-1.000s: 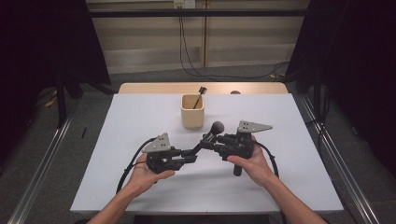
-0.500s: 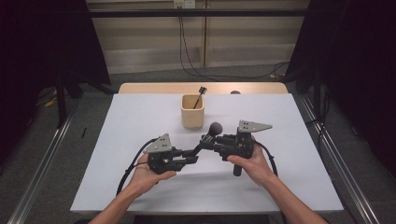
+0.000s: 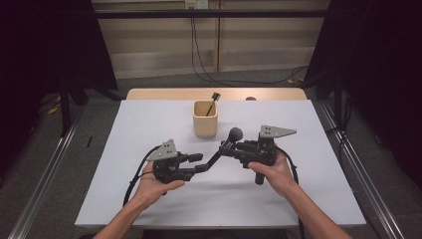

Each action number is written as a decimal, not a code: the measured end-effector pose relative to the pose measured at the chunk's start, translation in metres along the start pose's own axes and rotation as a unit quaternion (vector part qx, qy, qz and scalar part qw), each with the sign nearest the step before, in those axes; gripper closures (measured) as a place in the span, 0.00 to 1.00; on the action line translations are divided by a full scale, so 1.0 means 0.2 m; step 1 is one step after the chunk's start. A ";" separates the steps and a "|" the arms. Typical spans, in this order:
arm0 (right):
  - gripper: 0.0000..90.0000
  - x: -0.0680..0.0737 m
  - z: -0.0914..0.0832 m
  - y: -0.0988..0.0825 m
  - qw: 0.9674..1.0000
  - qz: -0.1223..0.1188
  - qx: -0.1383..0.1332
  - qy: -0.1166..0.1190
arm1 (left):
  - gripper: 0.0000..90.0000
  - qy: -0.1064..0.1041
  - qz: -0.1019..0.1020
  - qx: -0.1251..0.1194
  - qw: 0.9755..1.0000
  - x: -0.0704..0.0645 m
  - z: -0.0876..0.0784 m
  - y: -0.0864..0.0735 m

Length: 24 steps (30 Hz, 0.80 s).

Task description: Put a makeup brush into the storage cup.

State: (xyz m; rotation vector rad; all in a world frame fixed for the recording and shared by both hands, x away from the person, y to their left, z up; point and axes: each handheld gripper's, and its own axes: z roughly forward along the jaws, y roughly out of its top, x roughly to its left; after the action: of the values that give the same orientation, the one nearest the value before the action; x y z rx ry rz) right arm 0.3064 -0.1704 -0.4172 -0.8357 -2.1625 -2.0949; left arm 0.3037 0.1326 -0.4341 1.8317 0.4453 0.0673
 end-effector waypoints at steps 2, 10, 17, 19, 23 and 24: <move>0.79 0.00 -0.01 0.00 1.000 0.001 0.006 -0.002 | 0.60 0.004 0.000 -0.004 1.000 0.00 -0.01 0.01; 0.79 -0.01 -0.04 0.02 1.000 0.000 0.020 -0.016 | 0.38 0.026 0.006 -0.008 1.000 0.00 -0.06 0.03; 0.79 -0.02 -0.08 0.04 0.999 -0.005 0.030 -0.036 | 0.14 0.054 -0.005 0.009 0.998 0.02 -0.09 0.04; 0.79 -0.02 -0.09 0.05 0.998 -0.009 0.053 -0.031 | 0.07 0.058 -0.007 0.016 0.998 0.03 -0.10 0.04; 0.79 -0.02 -0.09 0.05 0.998 -0.010 0.064 -0.027 | 0.03 0.048 -0.009 0.011 0.999 0.03 -0.10 0.04; 0.79 -0.02 -0.09 0.05 0.997 -0.011 0.068 -0.027 | 0.03 0.050 -0.008 0.009 0.999 0.03 -0.10 0.04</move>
State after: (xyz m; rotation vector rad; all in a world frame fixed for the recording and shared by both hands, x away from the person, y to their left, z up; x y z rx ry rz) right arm 0.3076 -0.1887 -0.4070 -0.8684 -2.3186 -1.9304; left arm 0.3058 0.1502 -0.4213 1.8482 0.5318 0.1446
